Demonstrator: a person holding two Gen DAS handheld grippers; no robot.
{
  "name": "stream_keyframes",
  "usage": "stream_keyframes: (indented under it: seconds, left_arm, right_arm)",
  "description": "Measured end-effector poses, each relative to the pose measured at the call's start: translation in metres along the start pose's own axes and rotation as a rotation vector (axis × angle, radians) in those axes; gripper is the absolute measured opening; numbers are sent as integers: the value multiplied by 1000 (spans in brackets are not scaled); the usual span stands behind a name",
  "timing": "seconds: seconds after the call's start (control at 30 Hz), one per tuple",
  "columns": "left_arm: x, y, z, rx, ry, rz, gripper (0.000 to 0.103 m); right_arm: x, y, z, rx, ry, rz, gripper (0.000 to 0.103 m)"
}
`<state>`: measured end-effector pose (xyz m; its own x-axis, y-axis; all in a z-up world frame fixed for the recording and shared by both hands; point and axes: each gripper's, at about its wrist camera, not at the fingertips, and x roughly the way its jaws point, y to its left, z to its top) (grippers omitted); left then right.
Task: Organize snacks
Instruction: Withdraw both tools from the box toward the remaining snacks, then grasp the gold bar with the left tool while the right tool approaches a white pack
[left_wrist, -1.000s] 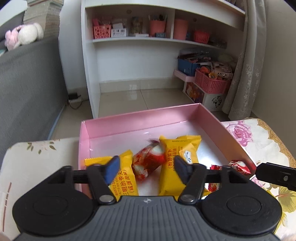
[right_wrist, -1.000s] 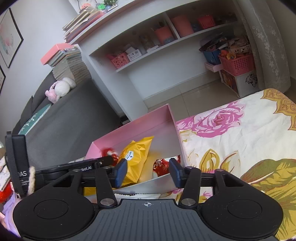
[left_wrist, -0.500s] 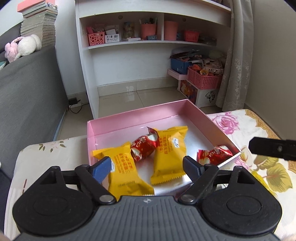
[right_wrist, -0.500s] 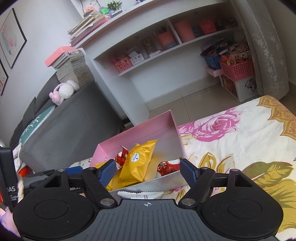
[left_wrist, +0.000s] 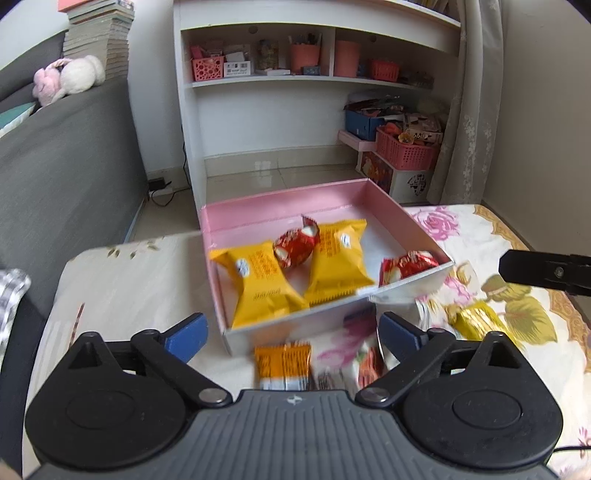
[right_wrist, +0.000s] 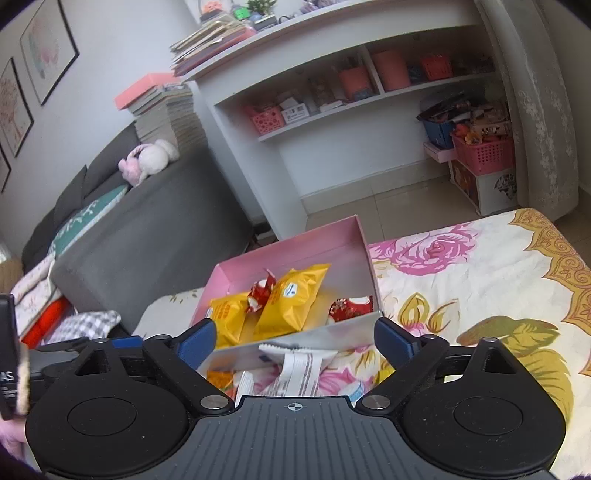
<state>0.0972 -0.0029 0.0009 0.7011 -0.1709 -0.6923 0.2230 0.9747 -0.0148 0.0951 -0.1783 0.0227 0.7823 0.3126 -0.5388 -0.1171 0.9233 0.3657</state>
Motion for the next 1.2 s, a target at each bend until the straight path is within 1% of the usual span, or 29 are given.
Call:
stream_keyframes:
  seconds: [0.17,0.27,0.33,0.43,0.47,0.57,0.67,0.8,0.87,0.97,1.03,1.2]
  left_arm:
    - [-14,5,-23,-17,40,-1,103]
    - [-20,10,-41,-22,33,-7,103]
    - [-22,12,-46,-5,38,-3,103]
    - [-28,14,-59,14,32,-17,103]
    - [-28,15,-63,19,41,-23,103]
    - [-28,19,-77,51,71,-27,103]
    - [-31,26,-90,70,87,-31,103]
    - [-37,39,-100,57,82,-56,103]
    - [-39,44,-103,43,84,-71,103]
    - [-41,47,-105,25,85,-88,103]
    - [-42,48,-105,18,85,-98,103]
    - [-42,45,-106,30,85,-119,103]
  right_arm:
    - [-11,12,-11,-53,2,-4,99]
    - [-14,18,-20,-85,15,-12,99]
    - [-16,22,-28,-110,27,-15,99]
    - [-18,28,-43,-170,54,-12,99]
    - [-17,31,-49,-196,66,-9,99]
    - [-16,42,-70,-270,115,40,99]
    - [-20,56,-97,-377,174,107,99]
    - [-23,78,-132,-514,280,218,99]
    - [-24,91,-149,-576,318,253,99]
    - [-23,106,-167,-670,329,239,99]
    - [-20,112,-175,-709,333,234,99]
    - [-8,116,-183,-742,347,187,99]
